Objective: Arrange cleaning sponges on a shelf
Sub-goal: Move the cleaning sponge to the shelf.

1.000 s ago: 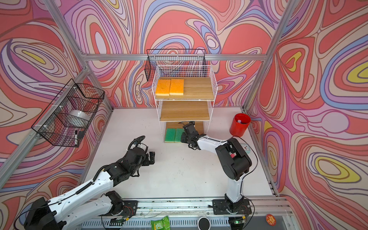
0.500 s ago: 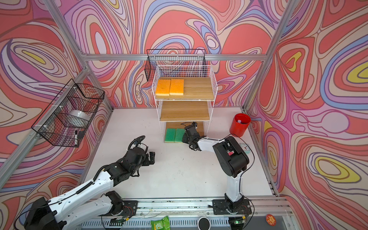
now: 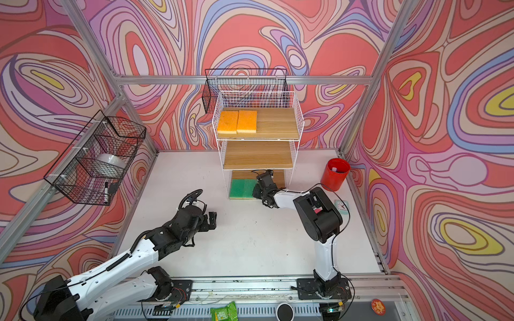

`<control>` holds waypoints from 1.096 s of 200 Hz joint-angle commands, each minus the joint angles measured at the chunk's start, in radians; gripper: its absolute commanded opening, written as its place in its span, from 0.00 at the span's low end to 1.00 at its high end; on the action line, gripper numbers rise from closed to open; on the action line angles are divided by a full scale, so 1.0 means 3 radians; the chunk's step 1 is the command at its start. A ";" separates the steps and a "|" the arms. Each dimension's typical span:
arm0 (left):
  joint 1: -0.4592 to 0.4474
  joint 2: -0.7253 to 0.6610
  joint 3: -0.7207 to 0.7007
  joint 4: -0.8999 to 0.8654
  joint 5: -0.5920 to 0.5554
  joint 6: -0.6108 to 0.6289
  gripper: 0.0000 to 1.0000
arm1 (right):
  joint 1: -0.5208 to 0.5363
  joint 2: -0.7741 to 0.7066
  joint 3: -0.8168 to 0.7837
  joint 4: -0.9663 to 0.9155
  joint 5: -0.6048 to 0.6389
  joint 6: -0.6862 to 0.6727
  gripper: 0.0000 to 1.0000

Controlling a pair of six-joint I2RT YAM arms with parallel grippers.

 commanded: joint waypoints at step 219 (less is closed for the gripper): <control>0.0037 -0.0367 0.0783 -0.1508 -0.0166 -0.0346 1.00 | -0.0023 -0.0293 -0.0090 -0.0275 0.0323 -0.0399 0.52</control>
